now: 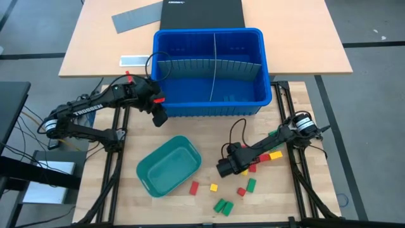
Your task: Sort Items/Unsort Items
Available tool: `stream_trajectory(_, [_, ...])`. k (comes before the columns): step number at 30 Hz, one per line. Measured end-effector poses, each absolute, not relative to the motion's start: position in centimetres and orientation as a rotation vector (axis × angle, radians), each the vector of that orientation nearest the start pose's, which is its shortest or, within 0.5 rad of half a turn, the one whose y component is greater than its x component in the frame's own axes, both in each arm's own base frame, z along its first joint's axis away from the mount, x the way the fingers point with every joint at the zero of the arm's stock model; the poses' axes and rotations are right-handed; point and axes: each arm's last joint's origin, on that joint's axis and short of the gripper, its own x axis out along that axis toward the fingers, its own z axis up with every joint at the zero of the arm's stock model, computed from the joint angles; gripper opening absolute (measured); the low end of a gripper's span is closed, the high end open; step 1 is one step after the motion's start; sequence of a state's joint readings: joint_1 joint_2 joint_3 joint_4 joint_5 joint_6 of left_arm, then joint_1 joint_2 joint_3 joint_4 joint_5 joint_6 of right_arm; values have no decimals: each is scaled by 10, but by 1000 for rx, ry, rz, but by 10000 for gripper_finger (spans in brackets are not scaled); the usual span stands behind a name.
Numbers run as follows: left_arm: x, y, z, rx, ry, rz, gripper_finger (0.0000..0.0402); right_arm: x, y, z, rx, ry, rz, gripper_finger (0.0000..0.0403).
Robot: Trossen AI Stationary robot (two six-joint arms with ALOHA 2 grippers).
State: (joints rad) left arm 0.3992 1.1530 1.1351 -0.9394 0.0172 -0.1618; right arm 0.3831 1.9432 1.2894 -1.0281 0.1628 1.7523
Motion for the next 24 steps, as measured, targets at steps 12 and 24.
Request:
stream_trajectory(12, [198, 83, 321, -357, 913, 422, 0, 323, 96, 150, 949, 1148, -1255, 235])
stream_trajectory(24, [198, 82, 321, -362, 911, 416, 0, 326, 68, 146, 1002, 1103, -1354, 177])
